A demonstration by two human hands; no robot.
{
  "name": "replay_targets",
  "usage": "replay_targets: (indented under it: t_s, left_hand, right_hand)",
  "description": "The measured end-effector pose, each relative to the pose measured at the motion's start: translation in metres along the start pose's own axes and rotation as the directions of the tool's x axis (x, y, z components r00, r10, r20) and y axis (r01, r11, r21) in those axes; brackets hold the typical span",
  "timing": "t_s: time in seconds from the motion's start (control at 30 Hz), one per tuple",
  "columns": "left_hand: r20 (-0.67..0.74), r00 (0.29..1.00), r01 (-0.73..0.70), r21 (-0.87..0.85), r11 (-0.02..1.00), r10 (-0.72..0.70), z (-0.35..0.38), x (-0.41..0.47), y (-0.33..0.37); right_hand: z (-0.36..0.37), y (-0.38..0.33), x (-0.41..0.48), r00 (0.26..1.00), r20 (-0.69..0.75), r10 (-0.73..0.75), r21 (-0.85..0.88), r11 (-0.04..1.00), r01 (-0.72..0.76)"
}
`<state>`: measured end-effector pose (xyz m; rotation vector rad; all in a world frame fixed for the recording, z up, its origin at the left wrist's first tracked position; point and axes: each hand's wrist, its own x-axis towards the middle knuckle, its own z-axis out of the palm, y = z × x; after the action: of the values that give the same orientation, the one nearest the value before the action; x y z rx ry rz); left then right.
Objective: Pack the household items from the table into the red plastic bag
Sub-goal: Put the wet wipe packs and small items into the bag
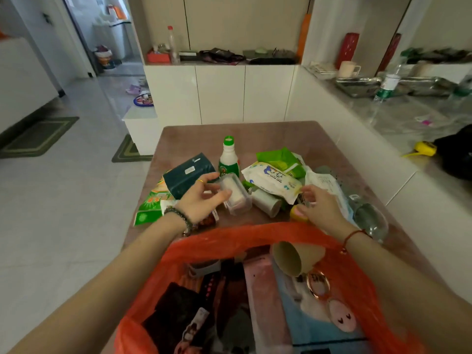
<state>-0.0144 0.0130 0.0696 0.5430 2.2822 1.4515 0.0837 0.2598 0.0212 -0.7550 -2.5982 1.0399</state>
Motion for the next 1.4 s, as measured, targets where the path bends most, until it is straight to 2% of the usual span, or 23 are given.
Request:
replay_targets:
  t_s: [0.1,0.2,0.33,0.4,0.47,0.57,0.63,0.7,0.77,0.8,0.83,0.9,0.97,1.0,1.07,1.17,1.23,1.3,1.37,1.4]
  left_hand:
    - [0.074,0.997,-0.011,0.011,1.0,0.01,0.041,0.018,0.006]
    - [0.149,0.989,0.006,0.049,0.999,-0.013,0.067,0.024,-0.001]
    - [0.188,0.982,-0.052,0.185,0.981,0.017,0.073,0.018,-0.01]
    - [0.174,0.983,-0.083,0.183,0.98,0.051,0.066,0.011,-0.009]
    - [0.138,0.987,-0.108,0.171,0.979,0.084,0.056,0.004,-0.01]
    - [0.131,0.982,-0.161,0.209,0.965,0.136,0.035,-0.012,-0.02]
    - [0.209,0.967,-0.213,0.338,0.917,0.147,0.018,-0.027,-0.024]
    - [0.277,0.957,-0.246,0.609,0.754,0.089,0.003,-0.041,-0.025]
    - [0.248,0.969,-0.208,0.794,0.571,0.009,-0.006,-0.05,-0.029]
    - [0.211,0.977,-0.177,0.811,0.558,0.004,-0.01,-0.053,-0.032]
    - [0.168,0.986,-0.138,0.806,0.575,0.002,-0.012,-0.056,-0.035]
    - [0.081,0.996,-0.087,0.781,0.619,0.037,-0.016,-0.059,-0.039]
    - [0.015,0.998,-0.05,0.709,0.703,0.057,-0.018,-0.061,-0.042]
    - [-0.004,0.998,-0.049,0.648,0.76,0.068,-0.018,-0.061,-0.045]
    - [-0.02,0.995,-0.078,0.502,0.861,0.102,-0.018,-0.061,-0.045]
    - [-0.024,0.99,-0.121,0.38,0.917,0.14,-0.016,-0.061,-0.043]
    - [0.011,0.99,-0.135,0.362,0.922,0.141,-0.015,-0.061,-0.042]
    - [0.07,0.99,-0.14,0.385,0.912,0.122,-0.014,-0.061,-0.042]
    - [0.14,0.985,-0.15,0.421,0.895,0.099,-0.017,-0.061,-0.043]
    - [0.171,0.98,-0.165,0.424,0.89,0.1,-0.018,-0.061,-0.04]
  right_hand:
    - [0.021,0.022,0.022,0.973,0.229,0.014,-0.278,0.959,0.052]
    - [0.038,0.039,0.036,0.963,0.266,-0.038,-0.522,0.834,0.177]
    - [0.033,0.045,0.043,0.953,0.294,-0.069,-0.534,0.815,0.224]
    - [0.023,0.04,0.04,0.952,0.279,-0.129,-0.422,0.873,0.242]
    - [0.007,0.024,0.03,0.967,0.165,-0.196,-0.189,0.956,0.226]
    - [-0.019,-0.014,0.004,0.965,0.02,-0.261,0.194,0.948,0.253]
    - [-0.033,-0.038,-0.021,0.939,0.095,-0.331,0.421,0.868,0.263]
    - [-0.029,-0.051,-0.049,0.874,0.307,-0.377,0.508,0.841,0.184]
    - [-0.001,-0.051,-0.076,0.773,0.545,-0.325,0.39,0.914,0.109]
    - [0.019,-0.048,-0.09,0.753,0.597,-0.276,0.334,0.939,0.079]
    - [0.042,-0.044,-0.101,0.77,0.599,-0.217,0.307,0.951,0.029]
    - [0.082,-0.04,-0.119,0.83,0.556,-0.035,0.339,0.922,-0.187]
    - [0.113,-0.038,-0.128,0.834,0.517,0.195,0.461,0.757,-0.463]
    - [0.124,-0.04,-0.131,0.823,0.497,0.277,0.525,0.659,-0.538]
    - [0.141,-0.046,-0.135,0.818,0.444,0.364,0.631,0.521,-0.575]
    - [0.16,-0.053,-0.141,0.808,0.361,0.466,0.698,0.439,-0.565]
    - [0.165,-0.055,-0.145,0.809,0.353,0.47,0.66,0.488,-0.571]
    - [0.155,-0.053,-0.146,0.852,0.366,0.375,0.516,0.68,-0.521]
    - [0.132,-0.054,-0.145,0.888,0.411,0.205,0.316,0.882,-0.349]
    - [0.116,-0.055,-0.142,0.899,0.424,0.112,0.251,0.939,-0.235]
